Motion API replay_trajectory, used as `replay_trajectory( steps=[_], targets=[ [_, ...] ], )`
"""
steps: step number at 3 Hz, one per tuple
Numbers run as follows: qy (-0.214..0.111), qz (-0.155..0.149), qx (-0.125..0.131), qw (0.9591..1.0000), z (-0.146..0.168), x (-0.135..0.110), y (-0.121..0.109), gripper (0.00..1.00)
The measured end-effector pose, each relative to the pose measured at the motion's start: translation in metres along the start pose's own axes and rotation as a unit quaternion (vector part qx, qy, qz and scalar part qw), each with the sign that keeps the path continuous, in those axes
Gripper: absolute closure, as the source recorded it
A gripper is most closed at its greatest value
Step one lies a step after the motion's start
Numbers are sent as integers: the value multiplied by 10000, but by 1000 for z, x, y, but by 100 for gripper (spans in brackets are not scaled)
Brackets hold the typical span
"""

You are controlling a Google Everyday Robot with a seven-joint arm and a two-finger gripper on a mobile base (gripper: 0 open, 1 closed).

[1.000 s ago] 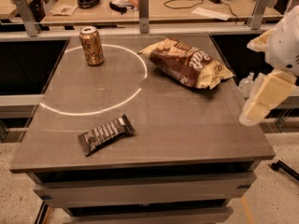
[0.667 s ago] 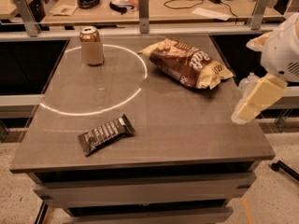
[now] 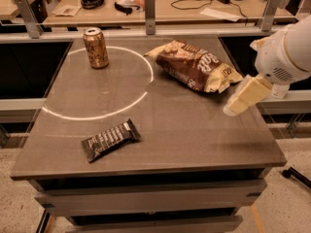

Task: Move brown chip bag near orange can

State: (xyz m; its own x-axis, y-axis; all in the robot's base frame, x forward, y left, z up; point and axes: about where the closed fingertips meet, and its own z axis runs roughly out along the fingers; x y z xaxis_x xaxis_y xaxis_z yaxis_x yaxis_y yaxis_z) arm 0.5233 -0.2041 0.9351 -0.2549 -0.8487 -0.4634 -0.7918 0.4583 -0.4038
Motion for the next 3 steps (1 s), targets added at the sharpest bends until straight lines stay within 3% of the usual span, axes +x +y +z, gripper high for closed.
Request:
replay_trajectory(
  steps=[1,3],
  targets=[
    [-112,426,-11,9990,32,1,-15,0],
    [-359,761,-252,9961,81,-18,-22,0]
  ],
)
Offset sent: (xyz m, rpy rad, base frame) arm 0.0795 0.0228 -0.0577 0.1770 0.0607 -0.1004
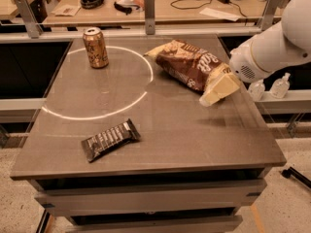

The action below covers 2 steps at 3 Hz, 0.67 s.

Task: Move brown chip bag near orange can

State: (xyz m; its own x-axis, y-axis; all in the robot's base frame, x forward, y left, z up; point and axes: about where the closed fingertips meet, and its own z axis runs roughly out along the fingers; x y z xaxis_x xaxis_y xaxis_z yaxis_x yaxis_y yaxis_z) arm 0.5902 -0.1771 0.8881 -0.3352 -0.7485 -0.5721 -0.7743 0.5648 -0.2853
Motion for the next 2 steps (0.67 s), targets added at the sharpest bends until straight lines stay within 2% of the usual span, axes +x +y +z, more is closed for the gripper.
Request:
replay_trajectory(
  steps=[2],
  targets=[
    [-90,-66,-120,9999,33,-18,-7,0]
  ],
)
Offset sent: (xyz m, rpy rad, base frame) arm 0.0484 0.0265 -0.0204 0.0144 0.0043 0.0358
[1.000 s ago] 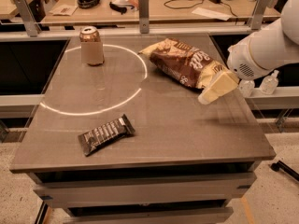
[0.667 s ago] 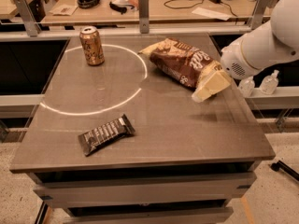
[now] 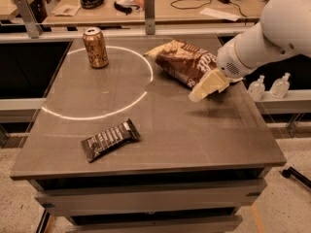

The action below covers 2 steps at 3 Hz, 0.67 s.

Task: Move brown chip bag near orange can

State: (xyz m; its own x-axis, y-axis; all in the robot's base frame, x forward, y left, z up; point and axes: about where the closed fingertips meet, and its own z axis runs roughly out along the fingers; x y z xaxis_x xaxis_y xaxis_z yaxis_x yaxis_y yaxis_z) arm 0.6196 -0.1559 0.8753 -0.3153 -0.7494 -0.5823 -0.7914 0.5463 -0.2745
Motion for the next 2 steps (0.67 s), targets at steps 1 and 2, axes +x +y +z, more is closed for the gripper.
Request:
replay_trajectory(
  steps=[1,2],
  targets=[
    [51,-12,25,10000,12,0,-10,18],
    [135,-90,50,9999,27,9,-19,41]
  ],
)
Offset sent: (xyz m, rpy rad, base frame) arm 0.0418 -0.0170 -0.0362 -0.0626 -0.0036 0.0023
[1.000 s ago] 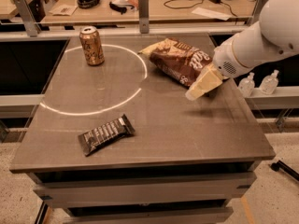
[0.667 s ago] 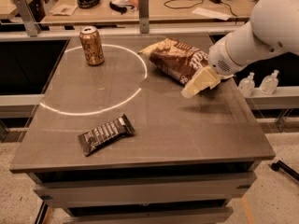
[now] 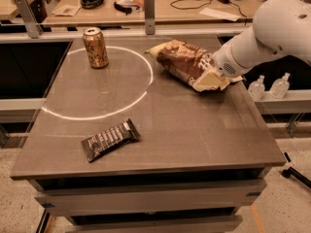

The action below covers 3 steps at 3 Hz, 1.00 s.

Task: Move brown chip bag near orange can

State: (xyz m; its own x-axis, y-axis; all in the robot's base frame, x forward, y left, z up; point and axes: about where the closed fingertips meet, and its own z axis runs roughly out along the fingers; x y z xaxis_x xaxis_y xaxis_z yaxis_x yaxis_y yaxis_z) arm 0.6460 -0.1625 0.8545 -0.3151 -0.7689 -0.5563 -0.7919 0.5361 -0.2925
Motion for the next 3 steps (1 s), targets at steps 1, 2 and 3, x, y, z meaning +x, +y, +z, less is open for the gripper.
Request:
replay_trajectory(
  steps=[1,2,3],
  targets=[
    [4,-5,-3,10000,2,1,-2,64],
    [4,-5,-4,10000,-1,-1,-3,88],
    [3,-5,-3,10000,-1,-1,-3,100]
  ],
)
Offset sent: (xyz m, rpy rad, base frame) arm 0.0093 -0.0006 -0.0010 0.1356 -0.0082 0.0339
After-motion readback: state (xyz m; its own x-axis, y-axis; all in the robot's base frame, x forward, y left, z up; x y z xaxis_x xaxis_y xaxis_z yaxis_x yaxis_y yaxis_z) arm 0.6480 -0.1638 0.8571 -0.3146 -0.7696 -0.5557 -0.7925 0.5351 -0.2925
